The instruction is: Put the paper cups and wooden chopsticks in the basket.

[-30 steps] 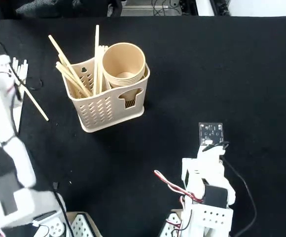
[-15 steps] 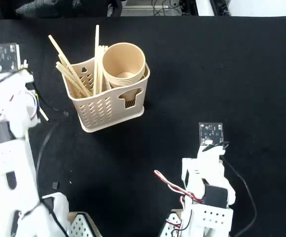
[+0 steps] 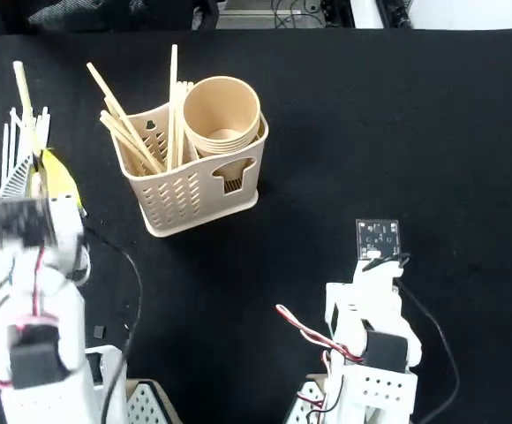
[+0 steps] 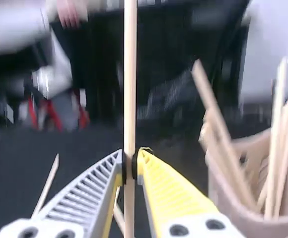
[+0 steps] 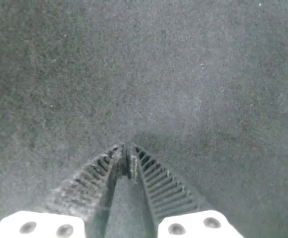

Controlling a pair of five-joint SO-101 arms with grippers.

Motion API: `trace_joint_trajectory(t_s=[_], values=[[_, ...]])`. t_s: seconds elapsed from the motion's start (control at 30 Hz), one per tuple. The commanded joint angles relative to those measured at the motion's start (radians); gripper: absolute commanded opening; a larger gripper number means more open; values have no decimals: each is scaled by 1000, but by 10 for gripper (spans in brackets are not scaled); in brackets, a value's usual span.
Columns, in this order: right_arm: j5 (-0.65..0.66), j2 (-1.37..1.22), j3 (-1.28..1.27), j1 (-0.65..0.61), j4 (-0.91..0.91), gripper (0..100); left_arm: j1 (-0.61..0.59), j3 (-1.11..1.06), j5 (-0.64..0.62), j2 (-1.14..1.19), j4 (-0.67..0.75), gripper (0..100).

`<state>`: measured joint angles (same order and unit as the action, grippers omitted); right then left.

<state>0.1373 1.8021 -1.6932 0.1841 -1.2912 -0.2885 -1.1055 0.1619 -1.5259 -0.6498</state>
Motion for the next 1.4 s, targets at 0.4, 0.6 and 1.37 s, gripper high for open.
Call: trace_joint_trajectory(t_s=[0.4, 0.6, 1.37], values=[[0, 67, 8, -11, -3, 13, 211, -85, -265, -141, 503, 28], [0, 67, 8, -11, -3, 13, 217, 99, -480, 138, 526, 29], [0, 67, 8, -11, -3, 13, 240, 403, -460, 934, 654, 52]])
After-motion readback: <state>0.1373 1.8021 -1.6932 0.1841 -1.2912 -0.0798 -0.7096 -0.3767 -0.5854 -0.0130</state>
